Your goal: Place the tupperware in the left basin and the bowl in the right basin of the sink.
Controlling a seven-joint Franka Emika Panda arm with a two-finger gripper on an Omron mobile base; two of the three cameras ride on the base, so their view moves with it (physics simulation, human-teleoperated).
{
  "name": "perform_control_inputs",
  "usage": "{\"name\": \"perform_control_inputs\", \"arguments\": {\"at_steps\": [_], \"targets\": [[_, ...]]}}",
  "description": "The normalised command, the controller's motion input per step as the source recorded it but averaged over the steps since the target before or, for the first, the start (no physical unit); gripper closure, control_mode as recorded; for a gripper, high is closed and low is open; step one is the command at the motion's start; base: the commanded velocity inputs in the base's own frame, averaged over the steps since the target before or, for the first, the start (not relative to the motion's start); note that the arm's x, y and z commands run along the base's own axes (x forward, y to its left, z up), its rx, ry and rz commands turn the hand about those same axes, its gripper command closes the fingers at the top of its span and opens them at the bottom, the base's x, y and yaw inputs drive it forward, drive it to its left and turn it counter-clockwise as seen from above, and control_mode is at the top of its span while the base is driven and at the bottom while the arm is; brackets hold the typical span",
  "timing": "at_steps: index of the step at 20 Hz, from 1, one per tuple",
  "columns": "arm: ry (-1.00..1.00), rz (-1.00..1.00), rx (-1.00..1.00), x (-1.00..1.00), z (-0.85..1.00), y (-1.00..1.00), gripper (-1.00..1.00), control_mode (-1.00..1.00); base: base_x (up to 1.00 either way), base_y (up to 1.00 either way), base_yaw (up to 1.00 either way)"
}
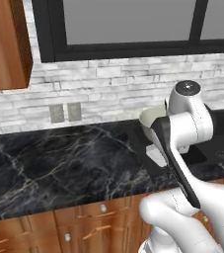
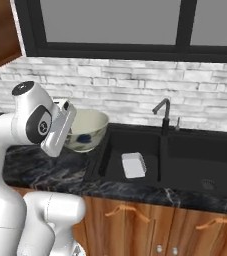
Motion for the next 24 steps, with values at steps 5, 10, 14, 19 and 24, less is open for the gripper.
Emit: {"name": "perform_control_inputs", "arguments": {"at_steps": [5, 10, 14, 19, 24], "targets": [[0.00, 0.00, 0.00, 0.00, 0.00, 0.00, 1.00, 1.00, 0.00, -0.64, 0.00], [0.00, 0.00, 0.00, 0.00, 0.00, 0.00, 1.00, 1.00, 0.04, -0.61, 0.00], [0.00, 0.00, 0.00, 0.00, 0.00, 0.00, 1.00, 1.00, 0.00, -0.68, 0.00], [0.00, 0.00, 0.00, 0.00, 0.00, 0.00, 1.00, 1.00, 0.00, -0.67, 0.00], [0.00, 0.00, 0.00, 0.00, 0.00, 0.00, 1.00, 1.00, 0.04, -0.58, 0.00]]}}
